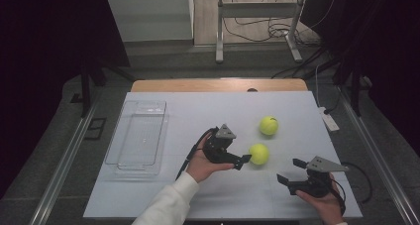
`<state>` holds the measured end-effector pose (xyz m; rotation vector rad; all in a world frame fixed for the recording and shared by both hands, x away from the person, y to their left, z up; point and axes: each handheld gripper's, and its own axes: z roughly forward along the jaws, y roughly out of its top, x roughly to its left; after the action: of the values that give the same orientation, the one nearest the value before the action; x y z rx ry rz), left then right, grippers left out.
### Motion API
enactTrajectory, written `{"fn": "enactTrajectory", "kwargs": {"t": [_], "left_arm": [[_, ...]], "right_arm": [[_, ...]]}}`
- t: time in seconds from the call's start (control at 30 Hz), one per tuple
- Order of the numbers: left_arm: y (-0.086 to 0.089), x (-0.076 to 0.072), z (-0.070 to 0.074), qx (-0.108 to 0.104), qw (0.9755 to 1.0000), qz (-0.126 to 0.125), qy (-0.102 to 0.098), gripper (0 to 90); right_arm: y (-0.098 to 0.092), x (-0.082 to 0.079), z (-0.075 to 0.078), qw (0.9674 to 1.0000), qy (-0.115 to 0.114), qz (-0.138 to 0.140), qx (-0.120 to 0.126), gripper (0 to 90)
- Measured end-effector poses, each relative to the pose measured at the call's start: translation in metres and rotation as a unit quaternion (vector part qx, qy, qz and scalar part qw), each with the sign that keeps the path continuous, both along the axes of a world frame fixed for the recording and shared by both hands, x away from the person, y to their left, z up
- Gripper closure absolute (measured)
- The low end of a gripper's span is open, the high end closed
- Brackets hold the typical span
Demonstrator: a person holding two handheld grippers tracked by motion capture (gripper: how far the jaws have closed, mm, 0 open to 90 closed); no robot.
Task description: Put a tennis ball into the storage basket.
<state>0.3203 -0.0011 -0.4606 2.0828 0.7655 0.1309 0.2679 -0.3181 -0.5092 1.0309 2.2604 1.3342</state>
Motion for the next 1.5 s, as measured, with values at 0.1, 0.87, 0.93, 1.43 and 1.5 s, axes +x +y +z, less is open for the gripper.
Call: {"fn": "enactTrajectory", "kwargs": {"t": [0.1, 0.87, 0.93, 1.43, 1.5], "left_arm": [[-0.004, 0.001, -0.001, 0.002, 1.0, -0.004, 0.001, 9.9], [-0.028, 0.014, -0.014, 0.011, 0.9996, -0.022, 0.012, 10.0], [-0.029, 0.015, -0.015, 0.009, 0.9996, -0.023, 0.014, 10.1], [-0.037, 0.022, -0.025, 0.012, 0.9994, -0.024, 0.022, 10.2], [-0.038, 0.023, -0.025, 0.013, 0.9994, -0.024, 0.022, 10.2]], "right_arm": [[0.0, 0.0, 0.0, 1.0, 0.0, 0.0, 0.0, 12.0], [-0.001, 0.001, -0.001, 1.0, 0.002, -0.001, -0.001, 11.9], [-0.001, 0.001, -0.001, 1.0, 0.002, -0.001, 0.0, 11.9], [0.0, 0.001, -0.001, 1.0, 0.002, 0.002, 0.001, 11.9], [0.0, 0.001, -0.001, 1.0, 0.003, 0.002, 0.0, 11.9]]}}
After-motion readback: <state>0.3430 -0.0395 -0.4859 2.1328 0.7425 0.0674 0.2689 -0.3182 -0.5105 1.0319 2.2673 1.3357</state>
